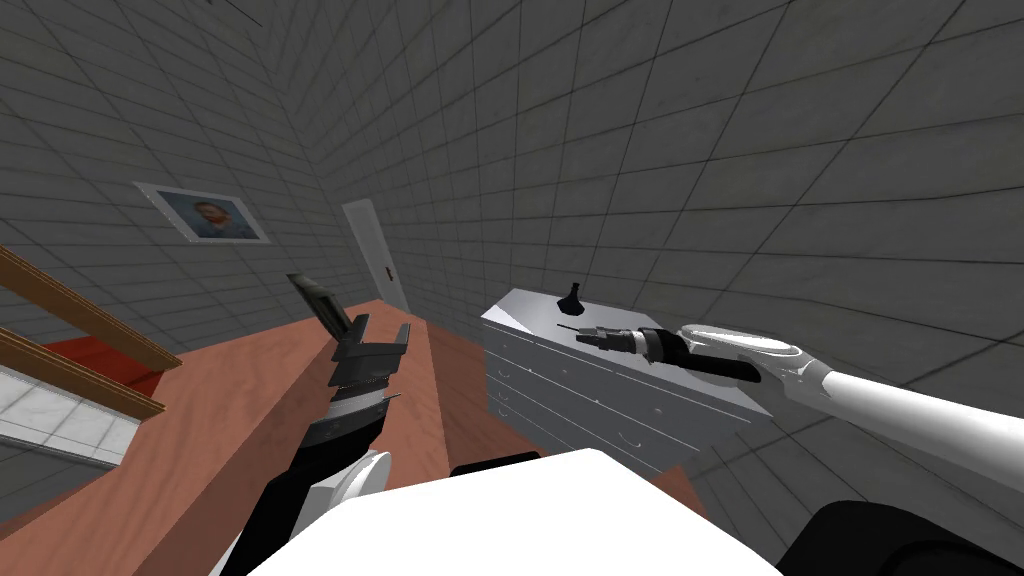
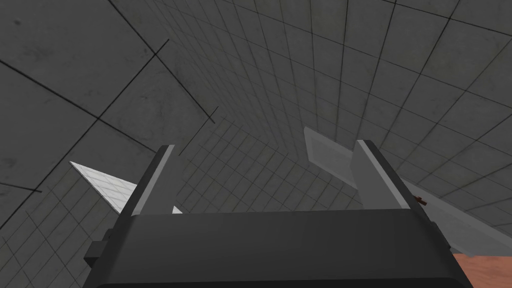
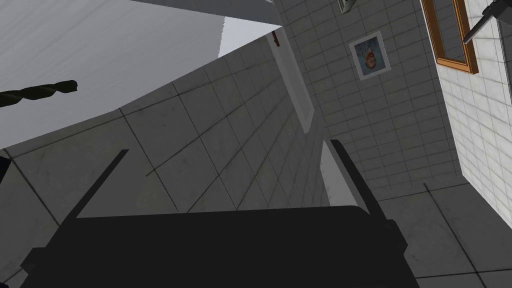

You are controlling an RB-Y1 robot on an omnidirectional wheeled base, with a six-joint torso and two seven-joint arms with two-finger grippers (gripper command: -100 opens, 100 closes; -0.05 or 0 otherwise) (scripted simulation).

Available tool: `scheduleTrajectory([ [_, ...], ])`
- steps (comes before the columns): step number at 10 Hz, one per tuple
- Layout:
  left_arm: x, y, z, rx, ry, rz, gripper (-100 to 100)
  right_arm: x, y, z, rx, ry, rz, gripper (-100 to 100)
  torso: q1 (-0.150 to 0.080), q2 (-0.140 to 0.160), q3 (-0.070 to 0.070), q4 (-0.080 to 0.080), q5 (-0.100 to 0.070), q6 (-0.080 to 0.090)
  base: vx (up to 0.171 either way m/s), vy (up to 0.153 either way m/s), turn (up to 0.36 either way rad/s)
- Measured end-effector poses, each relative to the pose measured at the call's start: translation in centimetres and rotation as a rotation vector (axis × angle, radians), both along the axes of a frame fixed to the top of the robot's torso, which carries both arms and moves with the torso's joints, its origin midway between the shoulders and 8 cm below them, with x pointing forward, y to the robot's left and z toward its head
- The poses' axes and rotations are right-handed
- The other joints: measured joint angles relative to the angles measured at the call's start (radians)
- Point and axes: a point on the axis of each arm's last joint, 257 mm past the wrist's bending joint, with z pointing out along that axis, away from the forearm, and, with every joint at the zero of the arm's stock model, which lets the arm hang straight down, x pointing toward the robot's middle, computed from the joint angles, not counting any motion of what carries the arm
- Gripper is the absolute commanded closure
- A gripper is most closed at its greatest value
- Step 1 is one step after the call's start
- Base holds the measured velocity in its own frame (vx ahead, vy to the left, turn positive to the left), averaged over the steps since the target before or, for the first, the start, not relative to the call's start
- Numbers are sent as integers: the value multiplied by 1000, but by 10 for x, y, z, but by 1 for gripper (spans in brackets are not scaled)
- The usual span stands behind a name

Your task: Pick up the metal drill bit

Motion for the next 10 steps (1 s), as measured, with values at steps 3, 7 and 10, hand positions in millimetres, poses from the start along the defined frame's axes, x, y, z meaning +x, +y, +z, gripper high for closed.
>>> scheduleTrajectory([
  [3, 0, 0, 0, 0, 0, 0, 0, 3, -9, -10, -93, 41, 19, -100, 0, 0, 0, 0, 0, 0, 13, -12, 72],
  [7, 0, 0, 0, 0, 0, 0, 0, 5, -27, -25, -234, 104, 42, -100, 0, -1, 0, 0, 0, 0, 15, -15, 54],
  [10, 0, 0, 0, 0, 0, 0, 0, 8, -35, -31, -327, 139, 69, -100, 0, 0, 0, 0, 0, 0, 13, -16, 89],
])
